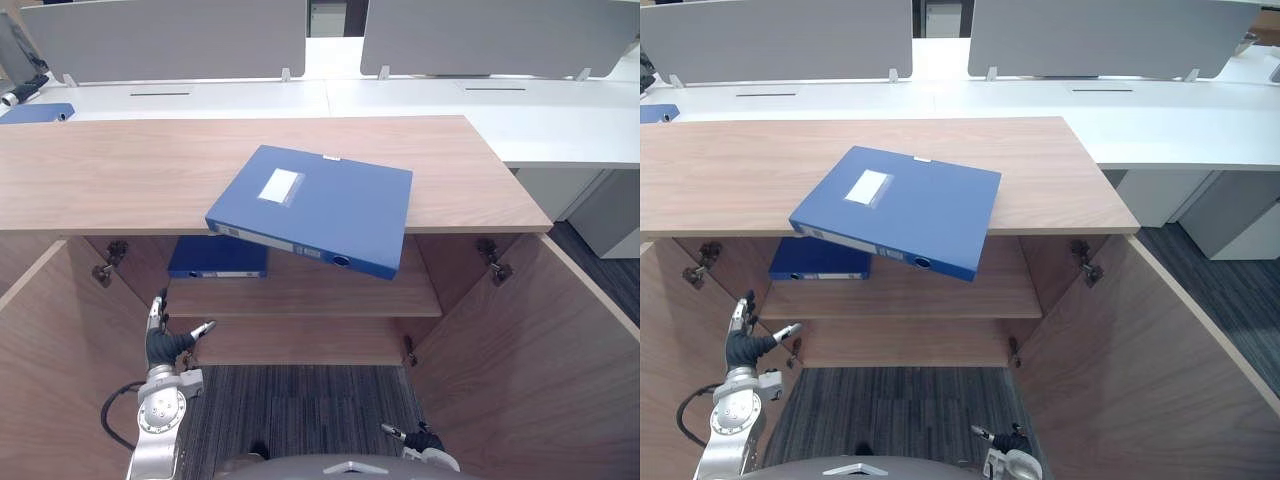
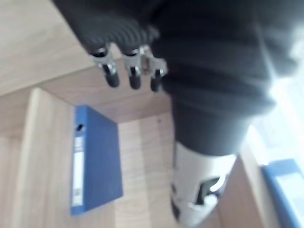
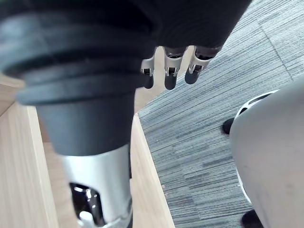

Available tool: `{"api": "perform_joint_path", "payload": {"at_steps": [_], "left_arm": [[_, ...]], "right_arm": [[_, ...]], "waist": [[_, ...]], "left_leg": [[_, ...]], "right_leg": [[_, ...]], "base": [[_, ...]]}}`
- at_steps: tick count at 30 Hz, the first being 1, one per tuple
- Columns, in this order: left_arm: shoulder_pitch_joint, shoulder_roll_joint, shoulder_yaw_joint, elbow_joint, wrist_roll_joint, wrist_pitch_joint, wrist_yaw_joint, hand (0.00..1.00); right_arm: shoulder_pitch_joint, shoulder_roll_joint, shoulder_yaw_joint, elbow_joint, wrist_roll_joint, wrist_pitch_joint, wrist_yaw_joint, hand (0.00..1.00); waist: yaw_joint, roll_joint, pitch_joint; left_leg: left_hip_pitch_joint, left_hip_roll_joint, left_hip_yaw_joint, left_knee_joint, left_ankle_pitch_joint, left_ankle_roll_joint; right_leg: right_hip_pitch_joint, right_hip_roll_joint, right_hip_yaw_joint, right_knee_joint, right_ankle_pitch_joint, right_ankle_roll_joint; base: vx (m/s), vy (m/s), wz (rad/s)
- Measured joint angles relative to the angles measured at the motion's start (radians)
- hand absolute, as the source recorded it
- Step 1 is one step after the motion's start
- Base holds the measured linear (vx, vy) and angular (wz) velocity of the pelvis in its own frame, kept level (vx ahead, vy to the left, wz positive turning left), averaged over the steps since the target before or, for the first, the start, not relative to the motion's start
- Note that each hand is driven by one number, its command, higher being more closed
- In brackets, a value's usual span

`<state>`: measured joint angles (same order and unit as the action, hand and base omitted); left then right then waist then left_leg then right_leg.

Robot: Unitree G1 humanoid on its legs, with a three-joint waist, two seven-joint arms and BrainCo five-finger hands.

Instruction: Walk over to the cabinet, pick up the folder, carry it to the office cabinet, place the folder inside the office cabinet, then close the office cabinet door

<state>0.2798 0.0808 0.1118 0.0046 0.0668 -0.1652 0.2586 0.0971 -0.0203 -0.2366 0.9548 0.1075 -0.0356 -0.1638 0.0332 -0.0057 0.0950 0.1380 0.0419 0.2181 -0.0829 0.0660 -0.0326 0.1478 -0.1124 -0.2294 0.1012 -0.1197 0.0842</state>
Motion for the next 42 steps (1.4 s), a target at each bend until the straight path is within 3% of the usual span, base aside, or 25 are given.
{"api": "perform_joint_path", "payload": {"at_steps": [5, 10, 20, 33, 42], "left_arm": [[0.0, 0.0, -0.016, -0.146, 0.078, -0.019, 0.035, 0.0], [-0.001, 0.005, -0.042, -0.253, 0.222, -0.024, 0.084, 0.0], [-0.05, 0.117, -0.168, -0.351, 0.44, -0.03, 0.131, 0.0], [-0.222, 0.229, -0.291, -0.23, 0.648, 0.009, 0.145, 0.0], [-0.289, 0.26, -0.36, -0.109, 0.726, 0.041, 0.128, 0.0]], "right_arm": [[0.008, -0.003, 0.001, 0.004, -0.004, 0.0, 0.0, 0.0], [0.016, -0.009, 0.018, 0.014, -0.027, -0.001, 0.0, 0.0], [0.009, -0.029, 0.048, 0.051, -0.033, -0.007, 0.0, 0.0], [-0.005, -0.035, 0.068, 0.054, -0.033, -0.004, 0.003, 0.0], [-0.008, -0.035, 0.065, 0.054, -0.032, -0.003, 0.003, 0.0]], "waist": [[0.004, 0.004, -0.004], [0.003, 0.008, -0.03], [-0.009, 0.01, -0.063], [-0.037, 0.009, -0.062], [-0.049, 0.006, -0.061]], "left_leg": [[0.002, 0.008, 0.002, 0.004, -0.002, -0.002], [0.003, 0.011, 0.006, 0.004, -0.003, -0.003], [0.003, 0.016, 0.015, -0.002, -0.005, -0.008], [0.017, 0.015, 0.025, -0.004, -0.003, -0.007], [0.019, 0.015, 0.026, -0.004, -0.006, -0.011]], "right_leg": [[0.008, 0.009, 0.004, -0.006, 0.003, -0.005], [0.007, 0.013, 0.016, -0.001, 0.005, -0.007], [-0.004, 0.015, 0.038, 0.003, -0.002, -0.018], [-0.001, 0.025, 0.05, -0.018, 0.005, -0.027], [0.017, 0.029, 0.054, -0.059, 0.026, -0.025]], "base": [[0.02, -0.011, -0.01], [-0.01, -0.009, -0.04], [-0.05, 0.005, -0.04], [0.0, 0.001, -0.03], [0.0, 0.0, -0.01]]}}
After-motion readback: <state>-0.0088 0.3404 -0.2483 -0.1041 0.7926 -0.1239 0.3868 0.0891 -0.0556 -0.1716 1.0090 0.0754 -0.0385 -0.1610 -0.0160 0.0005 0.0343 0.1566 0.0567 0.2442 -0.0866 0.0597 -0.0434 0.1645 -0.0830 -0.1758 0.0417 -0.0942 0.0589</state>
